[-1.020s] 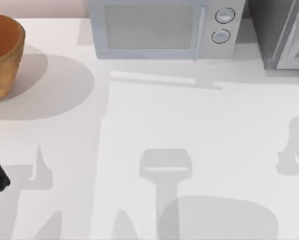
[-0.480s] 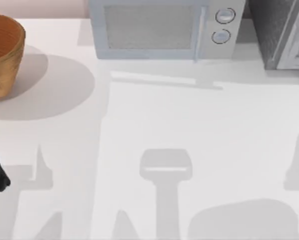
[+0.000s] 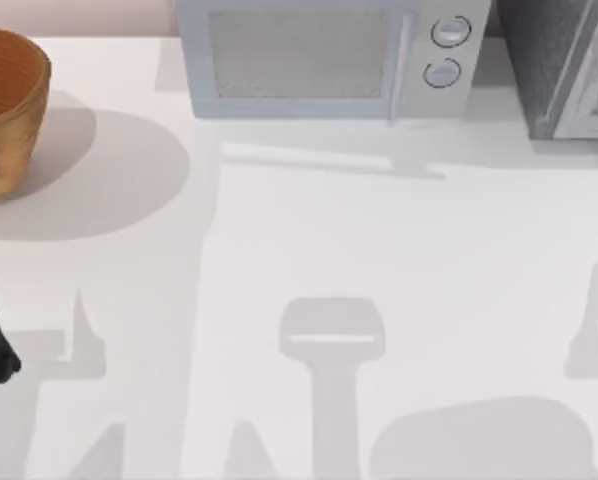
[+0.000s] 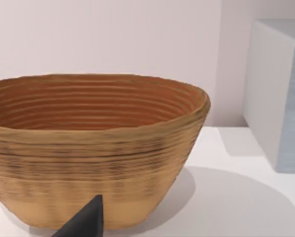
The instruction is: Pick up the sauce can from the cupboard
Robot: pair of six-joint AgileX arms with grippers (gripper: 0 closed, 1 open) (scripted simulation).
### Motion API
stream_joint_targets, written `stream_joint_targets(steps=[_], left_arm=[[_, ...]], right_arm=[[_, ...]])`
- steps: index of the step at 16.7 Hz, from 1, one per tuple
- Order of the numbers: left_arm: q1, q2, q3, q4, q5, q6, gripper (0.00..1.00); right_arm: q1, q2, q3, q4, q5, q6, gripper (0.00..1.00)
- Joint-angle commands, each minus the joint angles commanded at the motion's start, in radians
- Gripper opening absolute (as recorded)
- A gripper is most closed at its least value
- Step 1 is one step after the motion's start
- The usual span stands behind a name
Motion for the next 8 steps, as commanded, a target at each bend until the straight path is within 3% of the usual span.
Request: stream_joint_targets(steps=[8], left_arm=[[0.000, 0.000, 0.000, 0.000, 0.000, 0.000, 1.00]], right_arm=[[-0.024, 0.345, 0.102, 0.240, -0.144, 0.002, 0.00]])
